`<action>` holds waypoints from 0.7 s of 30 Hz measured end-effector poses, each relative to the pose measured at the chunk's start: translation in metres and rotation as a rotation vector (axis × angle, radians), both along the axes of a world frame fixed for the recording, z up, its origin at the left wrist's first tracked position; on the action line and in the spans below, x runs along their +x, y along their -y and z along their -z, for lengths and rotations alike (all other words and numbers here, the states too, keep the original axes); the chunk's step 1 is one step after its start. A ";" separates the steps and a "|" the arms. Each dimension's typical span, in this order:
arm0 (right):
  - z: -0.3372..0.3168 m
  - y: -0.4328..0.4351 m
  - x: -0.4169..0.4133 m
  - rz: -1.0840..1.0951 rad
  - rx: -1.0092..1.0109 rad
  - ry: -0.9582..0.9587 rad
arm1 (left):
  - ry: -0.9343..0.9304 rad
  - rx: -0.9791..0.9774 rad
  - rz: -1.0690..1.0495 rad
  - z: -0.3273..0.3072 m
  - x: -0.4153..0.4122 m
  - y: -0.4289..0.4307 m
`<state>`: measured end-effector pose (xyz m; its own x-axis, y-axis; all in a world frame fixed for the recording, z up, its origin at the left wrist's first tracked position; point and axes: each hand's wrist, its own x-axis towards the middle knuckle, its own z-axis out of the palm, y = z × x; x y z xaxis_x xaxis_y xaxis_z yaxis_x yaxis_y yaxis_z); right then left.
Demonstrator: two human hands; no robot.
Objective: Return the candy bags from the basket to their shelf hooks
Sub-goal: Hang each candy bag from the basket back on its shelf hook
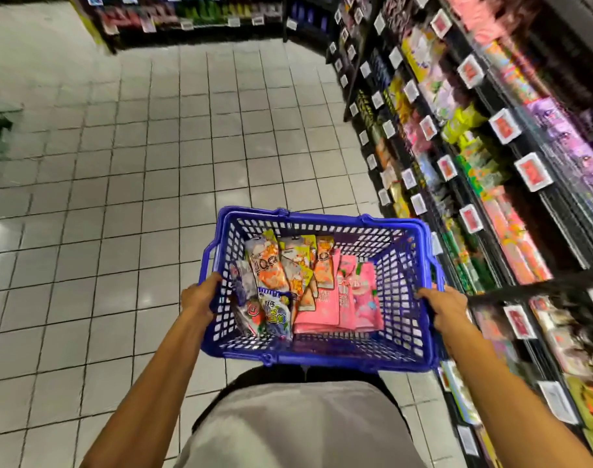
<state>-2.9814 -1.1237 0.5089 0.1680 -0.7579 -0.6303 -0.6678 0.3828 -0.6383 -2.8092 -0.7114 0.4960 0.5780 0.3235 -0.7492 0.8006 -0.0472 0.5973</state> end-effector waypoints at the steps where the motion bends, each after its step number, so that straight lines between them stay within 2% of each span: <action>1: 0.000 0.002 0.011 0.001 -0.004 0.002 | 0.002 0.001 -0.005 0.000 0.011 0.002; 8: 0.013 0.043 0.109 0.025 -0.042 -0.022 | -0.020 -0.025 -0.021 0.004 0.112 0.047; 15: 0.036 0.106 0.197 0.165 0.055 -0.085 | -0.065 0.065 0.110 0.010 0.237 0.133; 21: 0.031 0.140 0.252 0.309 0.031 -0.057 | -0.065 0.101 0.248 0.003 0.345 0.205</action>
<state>-2.7294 -1.2633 0.4777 -0.1034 -0.7476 -0.6560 -0.5510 0.5921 -0.5880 -2.4643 -0.9166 0.4927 0.6011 0.2525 -0.7583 0.7933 -0.3035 0.5278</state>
